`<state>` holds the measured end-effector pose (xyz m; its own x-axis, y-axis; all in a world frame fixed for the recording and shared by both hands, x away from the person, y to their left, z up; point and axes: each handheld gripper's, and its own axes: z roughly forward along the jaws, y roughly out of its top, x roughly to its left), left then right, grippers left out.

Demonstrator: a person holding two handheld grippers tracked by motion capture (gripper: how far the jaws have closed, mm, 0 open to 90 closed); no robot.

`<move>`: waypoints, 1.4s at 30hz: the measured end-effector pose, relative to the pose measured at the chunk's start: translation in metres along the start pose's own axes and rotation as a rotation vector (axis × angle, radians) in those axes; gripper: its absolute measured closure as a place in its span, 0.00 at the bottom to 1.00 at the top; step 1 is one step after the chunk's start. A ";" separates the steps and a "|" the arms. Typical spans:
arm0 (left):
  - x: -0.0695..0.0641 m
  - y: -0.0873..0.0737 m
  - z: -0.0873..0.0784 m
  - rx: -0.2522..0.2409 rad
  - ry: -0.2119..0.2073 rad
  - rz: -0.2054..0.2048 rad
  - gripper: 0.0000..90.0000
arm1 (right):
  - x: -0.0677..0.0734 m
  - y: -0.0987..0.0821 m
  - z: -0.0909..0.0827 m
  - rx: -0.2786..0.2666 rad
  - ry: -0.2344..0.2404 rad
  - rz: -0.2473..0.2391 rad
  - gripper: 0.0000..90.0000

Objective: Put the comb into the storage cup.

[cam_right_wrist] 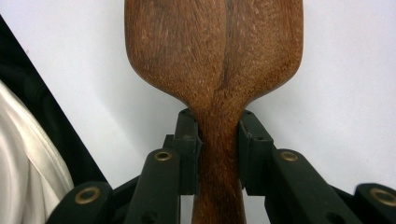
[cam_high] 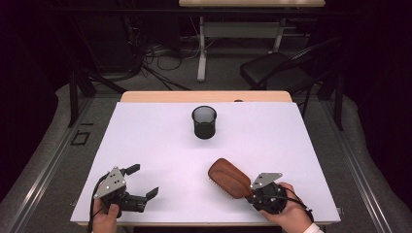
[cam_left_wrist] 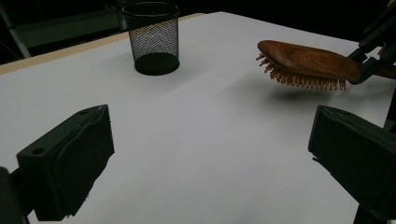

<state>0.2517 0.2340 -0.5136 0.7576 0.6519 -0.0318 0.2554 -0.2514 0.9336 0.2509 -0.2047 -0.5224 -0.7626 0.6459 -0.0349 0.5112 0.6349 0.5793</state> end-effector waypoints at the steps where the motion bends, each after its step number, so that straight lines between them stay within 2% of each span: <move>1: 0.000 0.000 0.000 0.001 0.002 0.000 0.00 | 0.000 0.001 0.000 -0.004 -0.002 0.002 0.80; 31: 0.001 -0.001 0.001 0.004 -0.004 -0.009 0.00 | 0.000 0.033 -0.006 -0.161 -0.013 0.041 0.80; 42: 0.001 -0.001 0.002 0.000 -0.007 -0.013 0.00 | 0.001 0.048 -0.003 -0.199 -0.004 0.029 0.80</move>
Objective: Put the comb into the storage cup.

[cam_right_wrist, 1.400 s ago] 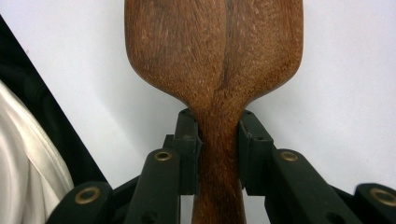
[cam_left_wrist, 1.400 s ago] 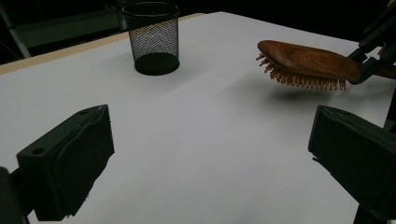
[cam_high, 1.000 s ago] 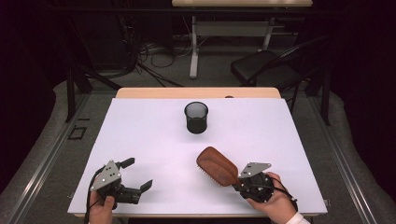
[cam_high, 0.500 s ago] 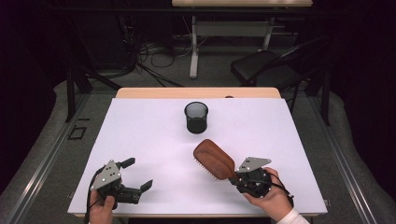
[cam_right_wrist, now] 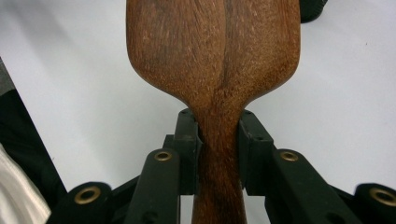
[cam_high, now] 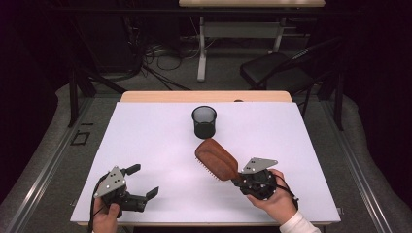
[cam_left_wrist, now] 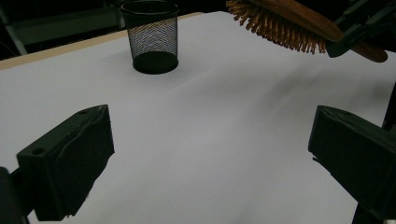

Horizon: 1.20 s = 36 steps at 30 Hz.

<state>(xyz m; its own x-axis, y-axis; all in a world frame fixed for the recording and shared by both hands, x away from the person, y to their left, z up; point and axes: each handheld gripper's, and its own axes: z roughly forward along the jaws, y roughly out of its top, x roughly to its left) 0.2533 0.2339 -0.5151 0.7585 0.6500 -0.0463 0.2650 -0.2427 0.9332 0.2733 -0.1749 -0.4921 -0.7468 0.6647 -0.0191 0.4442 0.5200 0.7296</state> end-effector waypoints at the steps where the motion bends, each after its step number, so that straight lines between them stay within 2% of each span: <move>1: 0.000 0.000 0.000 0.003 -0.001 0.001 0.00 | 0.000 0.001 0.000 -0.004 -0.001 0.001 0.80; 36: 0.000 0.000 0.000 0.010 0.005 0.006 0.00 | -0.013 0.029 0.015 -0.131 -0.021 0.069 0.80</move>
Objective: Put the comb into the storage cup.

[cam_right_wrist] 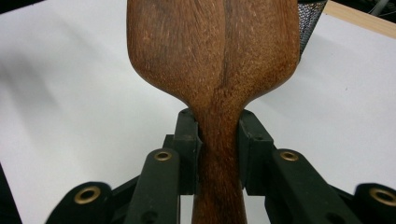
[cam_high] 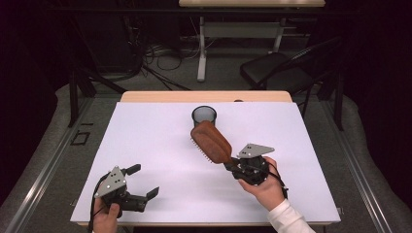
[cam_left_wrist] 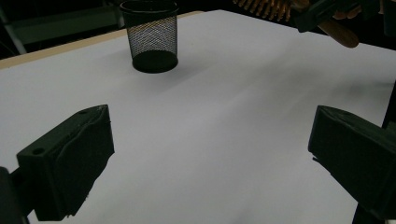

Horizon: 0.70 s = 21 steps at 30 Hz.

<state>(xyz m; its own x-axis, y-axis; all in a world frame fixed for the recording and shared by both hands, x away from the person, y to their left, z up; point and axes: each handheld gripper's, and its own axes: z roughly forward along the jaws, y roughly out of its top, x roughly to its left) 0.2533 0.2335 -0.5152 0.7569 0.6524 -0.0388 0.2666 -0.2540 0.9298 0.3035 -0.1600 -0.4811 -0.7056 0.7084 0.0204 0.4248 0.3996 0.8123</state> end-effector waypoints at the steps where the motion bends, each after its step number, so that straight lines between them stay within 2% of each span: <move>1: 0.000 0.000 0.000 -0.001 -0.002 0.001 0.00 | 0.000 0.001 0.000 -0.003 -0.001 0.003 0.80; 12: 0.000 0.000 0.002 0.004 -0.004 -0.003 0.00 | -0.003 0.008 0.008 -0.044 -0.042 0.005 0.80; 21: 0.001 -0.001 0.004 0.017 -0.006 -0.014 0.00 | -0.004 0.013 0.012 -0.083 -0.046 0.025 0.80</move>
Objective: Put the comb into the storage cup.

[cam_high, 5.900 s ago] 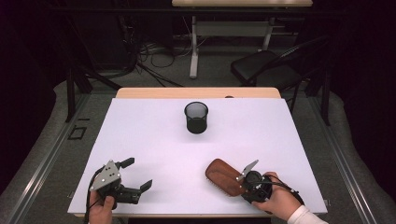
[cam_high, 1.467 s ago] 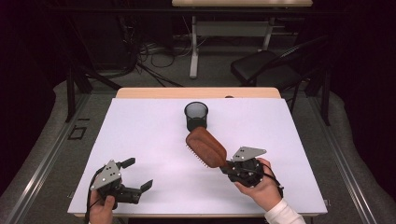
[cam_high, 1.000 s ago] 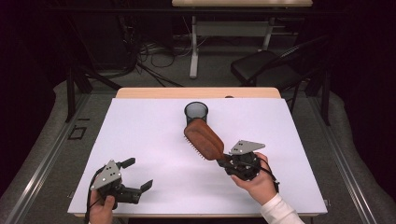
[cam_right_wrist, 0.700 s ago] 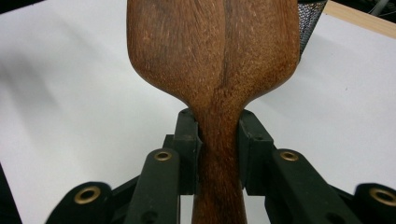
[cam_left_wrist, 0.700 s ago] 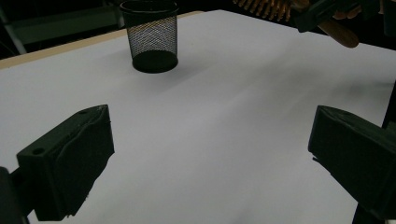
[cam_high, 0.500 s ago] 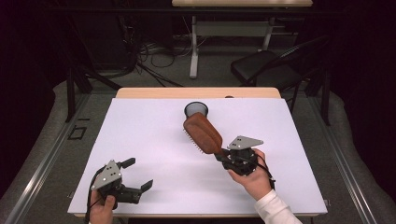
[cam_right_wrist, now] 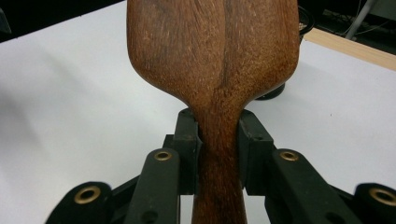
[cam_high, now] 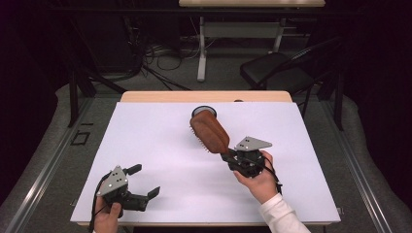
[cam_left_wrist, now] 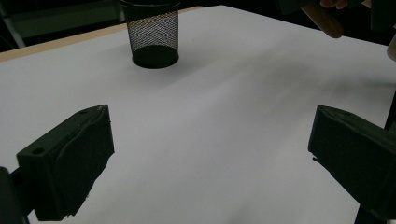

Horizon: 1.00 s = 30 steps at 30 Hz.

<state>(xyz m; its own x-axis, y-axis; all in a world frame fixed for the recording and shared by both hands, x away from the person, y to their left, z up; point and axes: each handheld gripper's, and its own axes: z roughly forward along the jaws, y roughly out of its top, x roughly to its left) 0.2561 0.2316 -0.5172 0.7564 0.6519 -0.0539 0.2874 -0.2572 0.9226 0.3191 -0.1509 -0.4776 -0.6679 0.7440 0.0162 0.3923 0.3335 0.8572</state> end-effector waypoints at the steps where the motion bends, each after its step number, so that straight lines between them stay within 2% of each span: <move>1: 0.000 0.000 0.000 -0.001 0.000 -0.001 0.00 | 0.000 0.000 0.000 -0.004 0.000 0.003 0.80; 7: 0.001 -0.001 0.002 0.005 0.004 -0.005 0.00 | -0.001 0.004 0.003 -0.027 0.001 0.015 0.80; 18: 0.001 -0.001 0.006 0.008 -0.013 -0.028 0.00 | -0.002 0.007 0.003 -0.090 -0.019 0.028 0.80; 25: 0.002 -0.002 0.008 0.010 0.004 -0.058 0.00 | 0.001 0.002 0.004 -0.110 -0.024 0.022 0.80; 30: 0.006 -0.002 0.009 -0.005 0.011 -0.109 0.00 | 0.001 -0.001 0.007 -0.122 -0.026 0.022 0.80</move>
<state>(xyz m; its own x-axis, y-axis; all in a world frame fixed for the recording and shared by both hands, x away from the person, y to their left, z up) 0.2649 0.2301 -0.5230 0.7143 0.6837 -0.1495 0.3644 -0.1810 0.9135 0.3220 -0.1462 -0.4824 -0.6429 0.7656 0.0233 0.3252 0.2453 0.9133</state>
